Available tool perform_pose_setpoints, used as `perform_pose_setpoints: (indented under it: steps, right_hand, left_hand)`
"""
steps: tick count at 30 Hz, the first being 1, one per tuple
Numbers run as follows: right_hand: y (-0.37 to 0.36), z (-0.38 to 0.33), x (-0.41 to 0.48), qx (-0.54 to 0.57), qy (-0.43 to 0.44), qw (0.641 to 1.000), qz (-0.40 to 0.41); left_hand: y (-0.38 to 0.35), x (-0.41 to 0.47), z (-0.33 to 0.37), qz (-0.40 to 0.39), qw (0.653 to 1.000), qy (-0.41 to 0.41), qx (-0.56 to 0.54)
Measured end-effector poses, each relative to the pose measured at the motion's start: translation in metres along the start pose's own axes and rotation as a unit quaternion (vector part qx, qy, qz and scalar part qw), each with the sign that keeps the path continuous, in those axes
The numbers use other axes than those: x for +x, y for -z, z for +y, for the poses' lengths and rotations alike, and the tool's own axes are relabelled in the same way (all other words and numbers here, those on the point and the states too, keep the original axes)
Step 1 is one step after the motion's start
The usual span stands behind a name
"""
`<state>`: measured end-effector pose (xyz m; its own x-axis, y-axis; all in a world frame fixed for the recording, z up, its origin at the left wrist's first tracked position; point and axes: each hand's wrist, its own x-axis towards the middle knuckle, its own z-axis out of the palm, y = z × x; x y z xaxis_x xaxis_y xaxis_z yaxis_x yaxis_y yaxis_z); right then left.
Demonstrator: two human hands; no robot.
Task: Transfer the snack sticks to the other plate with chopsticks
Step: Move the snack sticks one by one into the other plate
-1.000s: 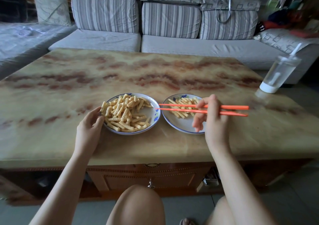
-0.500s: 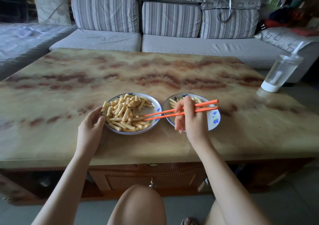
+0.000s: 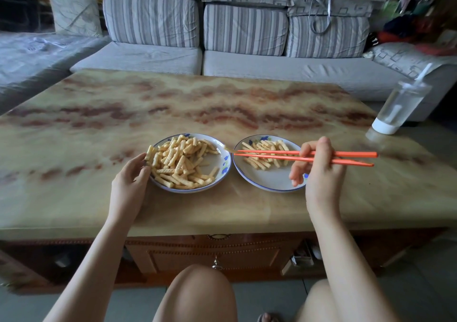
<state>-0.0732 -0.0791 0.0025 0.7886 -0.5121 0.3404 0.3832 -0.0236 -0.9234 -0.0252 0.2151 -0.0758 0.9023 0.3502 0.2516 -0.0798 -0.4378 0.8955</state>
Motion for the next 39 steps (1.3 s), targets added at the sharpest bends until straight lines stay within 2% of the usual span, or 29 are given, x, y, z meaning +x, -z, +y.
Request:
perform_pose_setpoints:
  steps: [7,12,18,21,26,30,39]
  right_hand:
    - [0.008,0.006,0.007,-0.018,-0.008,0.998,0.058]
    - [0.007,0.01,0.007,-0.038,-0.027,0.998,0.042]
    - [0.005,0.004,0.004,-0.016,-0.006,0.999,0.035]
    - [0.0,0.002,-0.001,-0.003,-0.006,1.0,0.006]
    - [-0.017,0.008,-0.009,-0.009,-0.029,0.995,-0.091]
    - [-0.032,0.014,-0.012,-0.022,-0.01,0.989,-0.144]
    - [-0.06,0.027,-0.016,-0.064,0.015,0.979,-0.191]
  left_hand:
    - [0.0,-0.001,0.004,0.003,1.0,-0.001,0.002]
    - [0.0,-0.001,0.004,0.002,1.0,-0.003,0.002]
    - [0.0,-0.001,0.002,0.002,1.0,-0.008,0.003]
    - [0.0,0.0,0.003,0.002,1.0,-0.008,0.003]
    - [0.0,0.0,0.002,-0.001,1.0,-0.009,0.005]
    - [0.0,0.0,0.001,0.0,1.0,-0.008,0.003]
    - [-0.001,0.001,-0.002,-0.001,1.0,-0.009,0.002]
